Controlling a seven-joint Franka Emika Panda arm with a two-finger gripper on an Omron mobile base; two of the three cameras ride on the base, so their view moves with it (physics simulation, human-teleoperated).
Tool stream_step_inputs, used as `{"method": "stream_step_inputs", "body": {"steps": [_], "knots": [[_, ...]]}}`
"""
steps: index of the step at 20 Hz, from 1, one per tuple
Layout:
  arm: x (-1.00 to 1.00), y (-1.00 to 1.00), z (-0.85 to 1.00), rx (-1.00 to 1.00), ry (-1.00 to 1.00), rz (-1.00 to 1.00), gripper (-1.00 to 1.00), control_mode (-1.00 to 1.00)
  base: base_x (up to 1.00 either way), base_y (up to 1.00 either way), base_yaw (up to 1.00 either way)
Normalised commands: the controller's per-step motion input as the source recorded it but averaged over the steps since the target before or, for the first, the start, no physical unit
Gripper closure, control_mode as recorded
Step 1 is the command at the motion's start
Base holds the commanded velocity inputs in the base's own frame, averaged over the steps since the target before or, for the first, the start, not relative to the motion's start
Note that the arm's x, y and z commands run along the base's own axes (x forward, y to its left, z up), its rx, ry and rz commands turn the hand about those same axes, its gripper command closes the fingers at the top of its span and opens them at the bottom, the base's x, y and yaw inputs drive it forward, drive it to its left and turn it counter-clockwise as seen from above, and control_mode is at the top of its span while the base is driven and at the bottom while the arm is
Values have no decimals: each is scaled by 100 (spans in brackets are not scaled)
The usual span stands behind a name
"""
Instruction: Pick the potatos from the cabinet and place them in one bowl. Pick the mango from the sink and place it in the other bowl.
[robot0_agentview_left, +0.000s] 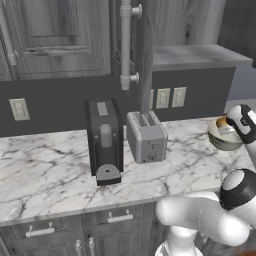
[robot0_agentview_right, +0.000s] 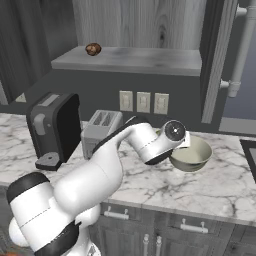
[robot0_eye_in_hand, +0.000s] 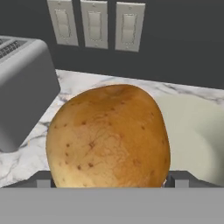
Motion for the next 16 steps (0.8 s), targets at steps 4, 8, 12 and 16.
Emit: {"method": "stream_step_inputs", "body": {"steps": [4, 8, 12, 16], "knots": [[1, -37, 0, 1, 1, 0, 100, -100, 0, 0, 0], [17, -33, -14, 5, 6, 0, 100, -100, 0, 0, 0], [25, -30, -26, 6, 10, 0, 100, -100, 0, 0, 0], [32, -24, -22, 4, 9, 0, 100, -100, 0, 0, 0]]}}
